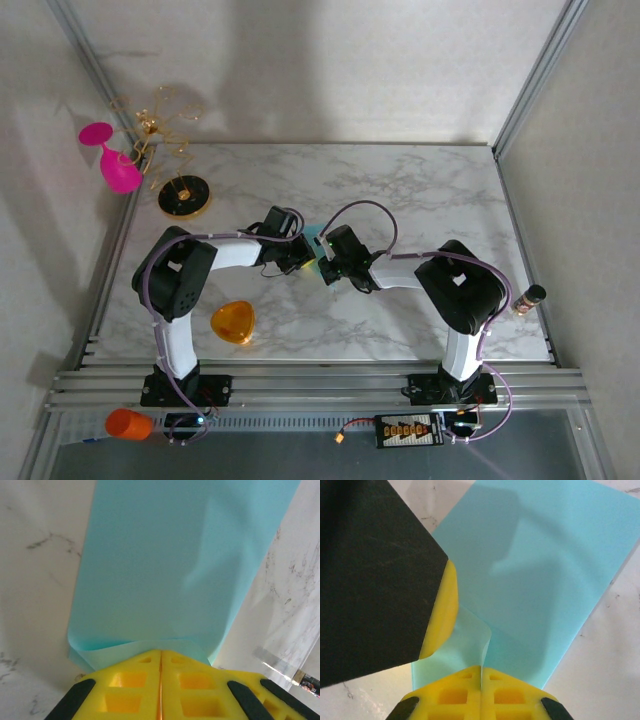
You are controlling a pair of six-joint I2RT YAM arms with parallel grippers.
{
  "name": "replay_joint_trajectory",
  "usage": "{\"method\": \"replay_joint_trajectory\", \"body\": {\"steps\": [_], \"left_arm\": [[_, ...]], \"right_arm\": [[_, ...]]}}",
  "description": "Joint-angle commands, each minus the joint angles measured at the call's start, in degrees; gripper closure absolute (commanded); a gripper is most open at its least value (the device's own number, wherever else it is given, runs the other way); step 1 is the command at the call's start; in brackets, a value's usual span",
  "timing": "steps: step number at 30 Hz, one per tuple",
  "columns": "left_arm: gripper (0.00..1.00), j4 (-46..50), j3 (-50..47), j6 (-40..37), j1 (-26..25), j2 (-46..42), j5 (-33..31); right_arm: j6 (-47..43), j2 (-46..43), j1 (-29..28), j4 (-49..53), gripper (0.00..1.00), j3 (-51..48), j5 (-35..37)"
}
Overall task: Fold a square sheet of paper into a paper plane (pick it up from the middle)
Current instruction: Third fold the triangle at the center of the table.
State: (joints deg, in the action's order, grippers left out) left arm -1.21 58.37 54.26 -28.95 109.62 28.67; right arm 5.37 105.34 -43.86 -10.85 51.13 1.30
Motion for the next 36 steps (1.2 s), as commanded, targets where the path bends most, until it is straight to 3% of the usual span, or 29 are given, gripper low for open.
{"method": "replay_joint_trajectory", "body": {"steps": [1,15,26,31,36], "left_arm": [[0.91,0.4,-1.1,-0.1,-0.3,1.2,-0.7],[0.92,0.9,-2.0,0.3,-0.1,1.3,-1.6],[0.93,1.9,-2.0,-0.1,-0.1,1.8,-2.0],[0.93,2.1,-2.0,0.1,-0.1,1.9,-2.0],[0.94,2.4,-1.9,0.1,-0.1,2.0,-2.1]], "right_arm": [[0.2,2.3,0.5,3.6,0.97,0.5,-0.4],[1.9,0.1,0.7,5.4,0.88,3.0,-1.5],[6.3,-6.9,1.2,10.1,0.66,5.2,-2.7],[10.9,-10.2,1.5,10.6,0.67,3.7,-6.3],[16.6,-10.8,1.6,8.7,0.81,1.3,-14.7]]}}
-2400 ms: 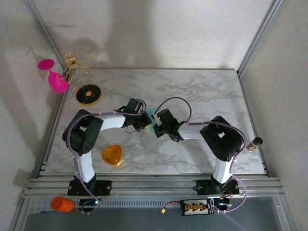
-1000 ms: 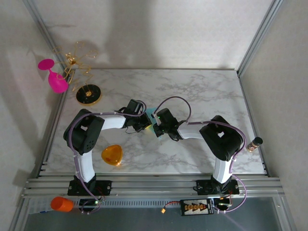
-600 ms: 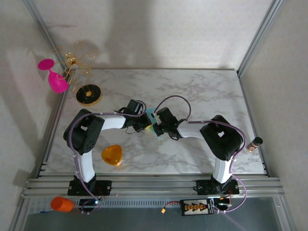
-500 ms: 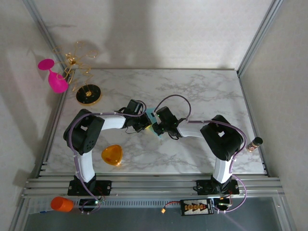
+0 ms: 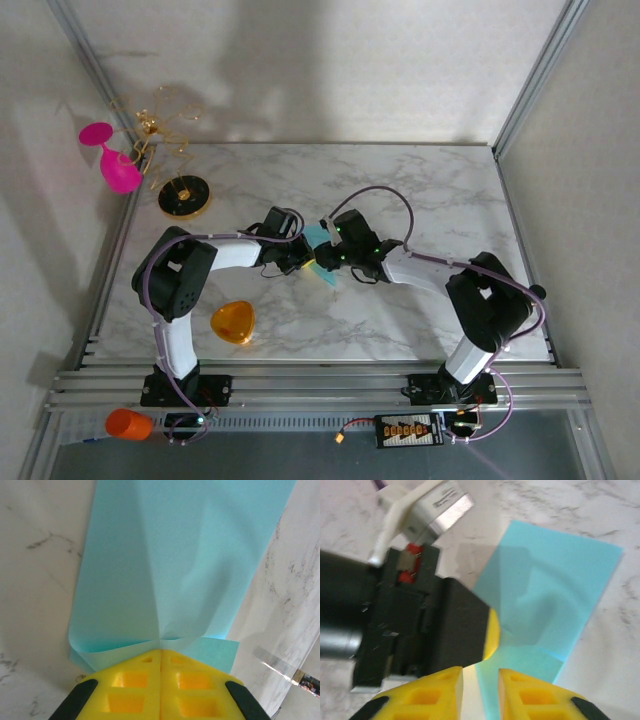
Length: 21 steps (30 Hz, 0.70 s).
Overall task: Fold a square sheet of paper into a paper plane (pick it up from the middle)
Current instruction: Third fold the triangle at the center of the table.
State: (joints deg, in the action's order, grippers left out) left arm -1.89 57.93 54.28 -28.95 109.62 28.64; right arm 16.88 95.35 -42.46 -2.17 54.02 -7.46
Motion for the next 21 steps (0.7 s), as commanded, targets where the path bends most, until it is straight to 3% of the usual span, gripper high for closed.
{"method": "replay_joint_trajectory", "body": {"steps": [1,9,21], "left_arm": [[0.94,3.1,-1.5,0.1,-0.2,1.9,-2.2],[0.94,3.5,-1.8,0.0,-0.2,1.9,-2.3],[0.95,3.8,-2.1,0.0,-0.2,1.8,-2.5]], "right_arm": [[6.3,-0.4,0.2,0.3,0.85,-1.6,-6.7],[8.9,4.4,0.2,0.2,0.96,-0.2,-9.3],[8.8,8.4,1.0,1.1,0.97,1.5,-8.8]]}}
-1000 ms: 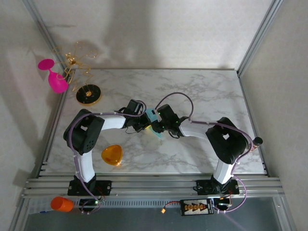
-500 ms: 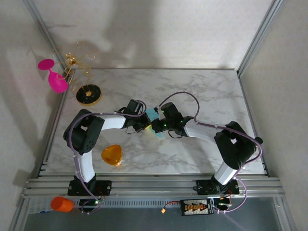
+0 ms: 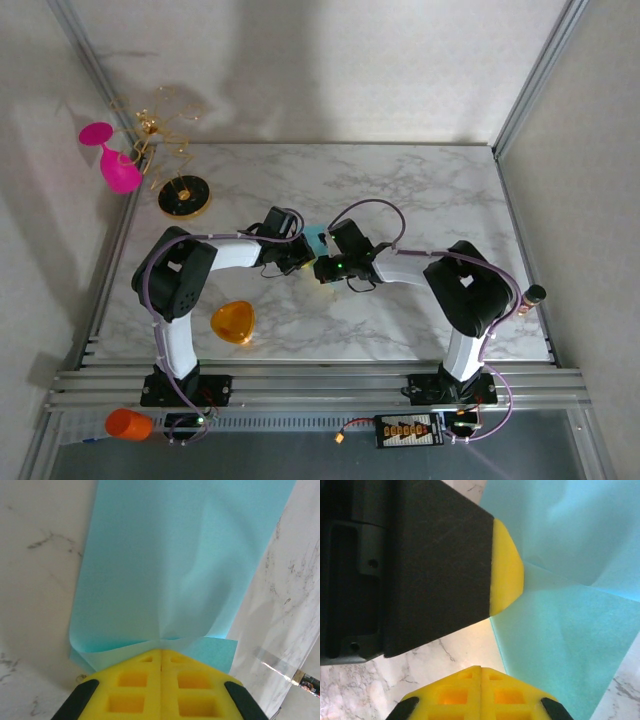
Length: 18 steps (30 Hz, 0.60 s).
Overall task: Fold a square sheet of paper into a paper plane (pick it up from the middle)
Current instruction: Third fold the triangle at the center of the table.
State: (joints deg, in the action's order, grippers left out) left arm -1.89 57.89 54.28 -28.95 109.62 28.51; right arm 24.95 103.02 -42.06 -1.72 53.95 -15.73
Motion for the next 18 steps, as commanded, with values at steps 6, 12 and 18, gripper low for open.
{"method": "replay_joint_trajectory", "body": {"steps": [6,12,18], "left_arm": [[0.95,3.8,-2.1,-0.1,-0.2,1.9,-2.3],[0.95,4.0,-2.3,-0.1,-0.2,2.1,-2.4],[0.95,4.2,-2.4,0.0,-0.1,2.1,-2.8]], "right_arm": [[1.1,1.4,0.8,0.4,0.97,1.0,-0.3],[1.0,1.5,0.8,1.1,0.98,0.6,0.6],[0.5,1.5,0.8,2.0,0.98,0.7,2.1]]}}
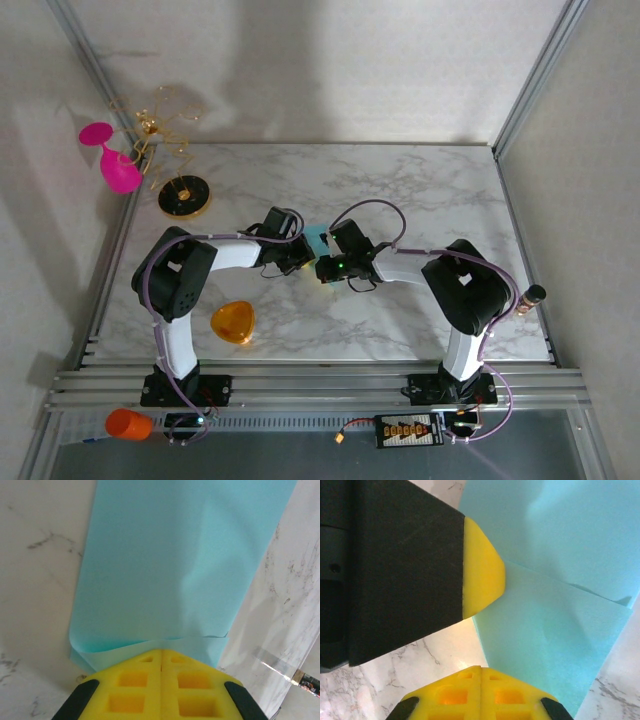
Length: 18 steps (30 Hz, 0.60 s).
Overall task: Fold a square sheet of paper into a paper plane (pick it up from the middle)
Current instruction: Third fold the triangle at the center of the table.
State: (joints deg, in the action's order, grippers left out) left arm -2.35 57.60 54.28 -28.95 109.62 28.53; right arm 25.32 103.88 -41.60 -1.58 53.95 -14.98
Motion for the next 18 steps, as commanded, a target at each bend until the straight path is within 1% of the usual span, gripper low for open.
{"method": "replay_joint_trajectory", "body": {"steps": [1,18], "left_arm": [[0.95,4.8,-2.1,0.0,-0.2,2.1,-2.8],[0.95,5.0,-2.1,0.0,-0.2,2.1,-3.0]], "right_arm": [[0.0,0.8,0.4,2.0,0.97,0.8,1.5],[-1.0,1.5,0.5,3.7,0.98,1.2,2.9]]}}
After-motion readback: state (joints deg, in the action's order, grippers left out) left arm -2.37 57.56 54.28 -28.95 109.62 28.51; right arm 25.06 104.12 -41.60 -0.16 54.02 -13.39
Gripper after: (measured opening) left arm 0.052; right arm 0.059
